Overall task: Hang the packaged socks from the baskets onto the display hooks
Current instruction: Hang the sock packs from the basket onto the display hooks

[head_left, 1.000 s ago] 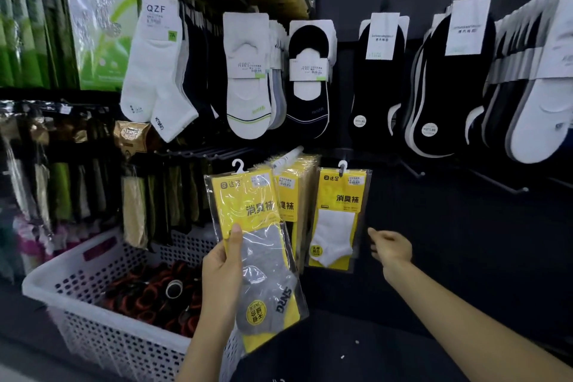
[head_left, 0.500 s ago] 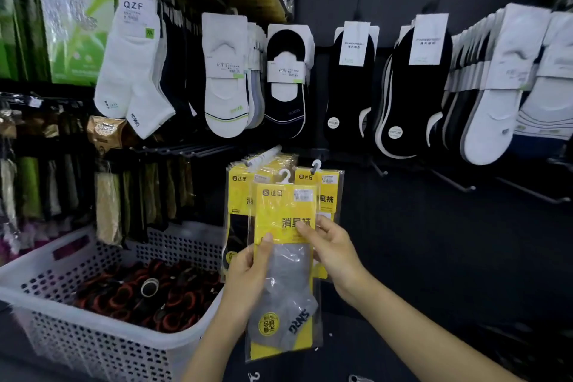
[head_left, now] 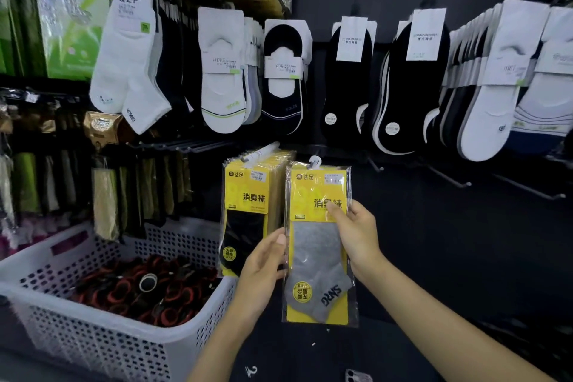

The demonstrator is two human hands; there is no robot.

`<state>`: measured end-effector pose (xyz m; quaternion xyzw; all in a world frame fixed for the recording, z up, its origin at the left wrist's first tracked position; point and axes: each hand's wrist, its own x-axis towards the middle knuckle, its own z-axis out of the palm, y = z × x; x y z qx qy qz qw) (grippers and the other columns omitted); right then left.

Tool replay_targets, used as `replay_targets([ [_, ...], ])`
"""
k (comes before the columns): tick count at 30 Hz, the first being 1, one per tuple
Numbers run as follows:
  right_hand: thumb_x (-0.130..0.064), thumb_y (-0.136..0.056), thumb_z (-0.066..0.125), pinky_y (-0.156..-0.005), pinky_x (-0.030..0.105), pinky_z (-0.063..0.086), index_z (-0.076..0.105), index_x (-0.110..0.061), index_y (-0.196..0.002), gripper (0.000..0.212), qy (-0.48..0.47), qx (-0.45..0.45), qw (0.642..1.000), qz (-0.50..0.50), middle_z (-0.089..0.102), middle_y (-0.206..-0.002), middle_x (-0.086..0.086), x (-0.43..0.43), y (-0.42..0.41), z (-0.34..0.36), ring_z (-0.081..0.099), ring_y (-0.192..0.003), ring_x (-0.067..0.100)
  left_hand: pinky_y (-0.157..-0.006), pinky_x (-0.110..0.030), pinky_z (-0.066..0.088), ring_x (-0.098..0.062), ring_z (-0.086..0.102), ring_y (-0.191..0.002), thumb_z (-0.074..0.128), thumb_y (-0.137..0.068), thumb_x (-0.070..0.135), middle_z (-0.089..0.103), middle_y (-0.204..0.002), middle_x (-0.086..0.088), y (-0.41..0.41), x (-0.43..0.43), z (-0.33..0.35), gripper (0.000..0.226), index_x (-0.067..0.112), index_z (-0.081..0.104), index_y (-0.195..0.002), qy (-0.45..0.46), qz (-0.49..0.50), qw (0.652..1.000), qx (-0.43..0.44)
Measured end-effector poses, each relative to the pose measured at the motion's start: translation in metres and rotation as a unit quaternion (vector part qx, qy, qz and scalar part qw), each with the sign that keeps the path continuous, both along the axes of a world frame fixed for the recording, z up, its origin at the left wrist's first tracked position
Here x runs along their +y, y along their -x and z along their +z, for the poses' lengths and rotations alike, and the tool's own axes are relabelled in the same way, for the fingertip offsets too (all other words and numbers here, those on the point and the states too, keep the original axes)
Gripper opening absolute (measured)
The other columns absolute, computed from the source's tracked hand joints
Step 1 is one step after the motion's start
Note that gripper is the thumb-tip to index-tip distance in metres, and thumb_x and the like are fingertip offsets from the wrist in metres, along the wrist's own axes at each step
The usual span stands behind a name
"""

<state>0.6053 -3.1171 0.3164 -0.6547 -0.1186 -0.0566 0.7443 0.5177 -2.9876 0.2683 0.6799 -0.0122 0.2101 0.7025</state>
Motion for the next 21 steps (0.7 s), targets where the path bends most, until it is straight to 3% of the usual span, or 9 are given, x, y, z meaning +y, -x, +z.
replay_targets([
  [6, -0.019, -0.090, 0.063, -0.091, 0.053, 0.051, 0.066, -0.004, -0.093, 0.015, 0.021, 0.035, 0.999, -0.006, 0.071, -0.100, 0.017, 0.012, -0.009, -0.006, 0.066, -0.100, 0.035, -0.069, -0.013, 0.051, 0.001, 0.066, -0.094, 0.042, -0.090, 0.043, 0.071, -0.101, 0.018, -0.006, 0.007, -0.006, 0.032, 0.032, 0.058, -0.116, 0.009, 0.009, 1.000, 0.009],
  [8, -0.017, -0.090, 0.064, -0.089, 0.054, 0.052, 0.065, -0.001, -0.093, 0.017, 0.026, 0.046, 0.999, -0.011, 0.069, -0.101, 0.022, 0.015, -0.016, -0.005, 0.066, -0.097, 0.038, -0.076, -0.014, 0.051, 0.001, 0.064, -0.101, 0.044, -0.085, 0.049, 0.068, -0.111, 0.014, -0.011, 0.008, -0.011, 0.044, 0.031, 0.055, -0.124, 0.010, 0.013, 1.000, 0.020],
  [10, -0.017, -0.089, 0.064, -0.081, 0.046, 0.054, 0.066, -0.004, -0.088, 0.013, 0.025, 0.048, 0.998, -0.017, 0.070, -0.093, 0.019, 0.017, -0.025, -0.005, 0.067, -0.083, 0.030, -0.089, -0.019, 0.049, -0.002, 0.059, -0.112, 0.047, -0.080, 0.054, 0.061, -0.125, 0.011, -0.018, 0.008, -0.016, 0.059, 0.029, 0.049, -0.133, 0.005, 0.015, 0.999, 0.030],
  [14, -0.021, -0.088, 0.066, -0.063, 0.031, 0.049, 0.059, -0.017, -0.070, 0.020, 0.010, 0.073, 0.997, -0.038, 0.062, -0.072, 0.003, 0.022, -0.048, -0.007, 0.057, -0.066, 0.017, -0.105, -0.030, 0.040, -0.006, 0.049, -0.121, 0.049, -0.087, 0.052, 0.049, -0.139, 0.007, -0.047, 0.007, -0.017, 0.060, 0.026, 0.041, -0.140, -0.022, 0.025, 0.998, 0.062],
  [17, -0.026, -0.086, 0.069, -0.077, 0.036, 0.056, 0.064, -0.015, -0.079, 0.014, -0.010, 0.142, 0.989, -0.022, 0.069, -0.086, 0.006, 0.023, -0.064, -0.010, 0.066, -0.081, 0.022, -0.097, -0.020, 0.034, -0.006, 0.043, -0.122, 0.046, -0.094, 0.046, 0.041, -0.144, 0.005, -0.073, 0.006, -0.013, 0.059, 0.020, 0.032, -0.145, -0.034, 0.052, 0.995, 0.083],
  [21, -0.022, -0.091, 0.062, -0.082, 0.032, 0.053, 0.065, -0.014, -0.091, 0.009, 0.030, 0.156, 0.987, -0.035, 0.068, -0.106, 0.009, 0.008, -0.076, -0.041, 0.065, -0.098, 0.024, -0.094, -0.019, 0.032, -0.014, 0.037, -0.133, 0.043, -0.096, 0.044, 0.037, -0.148, 0.001, -0.091, 0.005, -0.025, 0.059, 0.016, 0.029, -0.146, -0.042, 0.054, 0.992, 0.105],
])
